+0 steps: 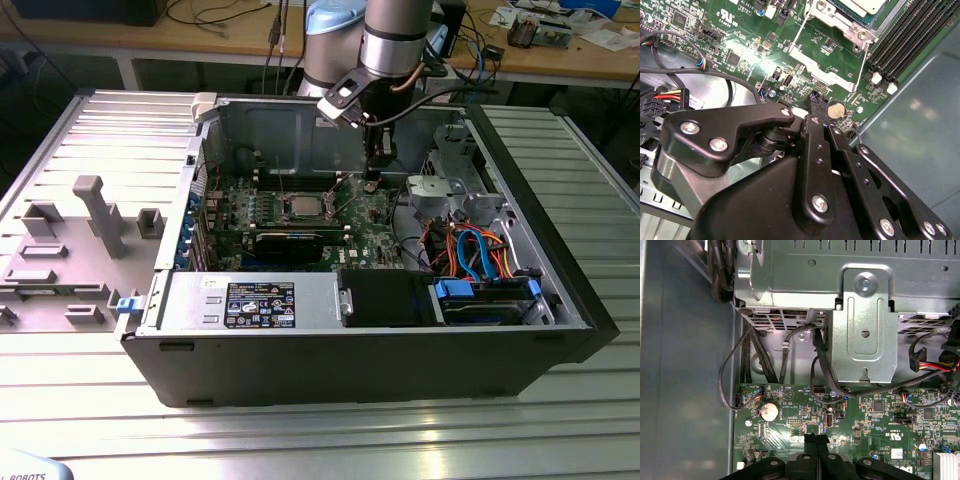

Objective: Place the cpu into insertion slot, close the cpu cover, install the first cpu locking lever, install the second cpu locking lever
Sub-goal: 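Close the cpu cover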

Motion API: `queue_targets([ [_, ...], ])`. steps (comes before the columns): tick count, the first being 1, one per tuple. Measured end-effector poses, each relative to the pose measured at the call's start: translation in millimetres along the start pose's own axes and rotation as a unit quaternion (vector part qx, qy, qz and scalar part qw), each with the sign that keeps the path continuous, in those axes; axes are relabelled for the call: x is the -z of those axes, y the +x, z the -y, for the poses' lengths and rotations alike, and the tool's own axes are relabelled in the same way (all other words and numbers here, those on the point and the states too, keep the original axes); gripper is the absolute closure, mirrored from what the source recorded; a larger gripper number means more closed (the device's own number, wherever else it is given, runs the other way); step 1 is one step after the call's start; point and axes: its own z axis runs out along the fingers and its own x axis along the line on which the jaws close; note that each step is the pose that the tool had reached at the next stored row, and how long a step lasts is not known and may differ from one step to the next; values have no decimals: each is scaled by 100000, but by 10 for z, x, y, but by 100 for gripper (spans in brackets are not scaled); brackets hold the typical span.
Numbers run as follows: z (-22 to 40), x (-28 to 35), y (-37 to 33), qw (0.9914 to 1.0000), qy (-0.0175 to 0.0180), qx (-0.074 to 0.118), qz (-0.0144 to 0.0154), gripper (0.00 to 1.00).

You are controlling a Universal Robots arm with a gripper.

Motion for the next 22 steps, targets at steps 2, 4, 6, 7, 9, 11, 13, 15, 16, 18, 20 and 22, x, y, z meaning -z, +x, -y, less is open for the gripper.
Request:
queue_targets([
  [2, 0, -13, -9, 100000, 6, 6, 17, 88],
  [4, 1, -30, -24, 100000, 2, 6, 11, 88],
  [6, 2, -45, -44, 100000, 4, 5, 15, 88],
  [7, 3, -51, -53, 100000, 5, 4, 16, 88],
  [9, 16, -59, -68, 100000, 9, 2, 14, 88],
  [11, 36, -65, -72, 100000, 9, 5, 23, 88],
  [13, 60, -66, -72, 100000, 9, 7, 20, 88],
  [15, 61, -67, -71, 100000, 6, 6, 10, 88],
  [16, 61, -67, -71, 100000, 5, 5, 8, 88],
  [18, 61, -67, -71, 100000, 4, 6, 6, 88],
  [20, 63, -67, -71, 100000, 5, 2, 5, 88],
  [22, 70, -66, -72, 100000, 7, -4, 7, 88],
])
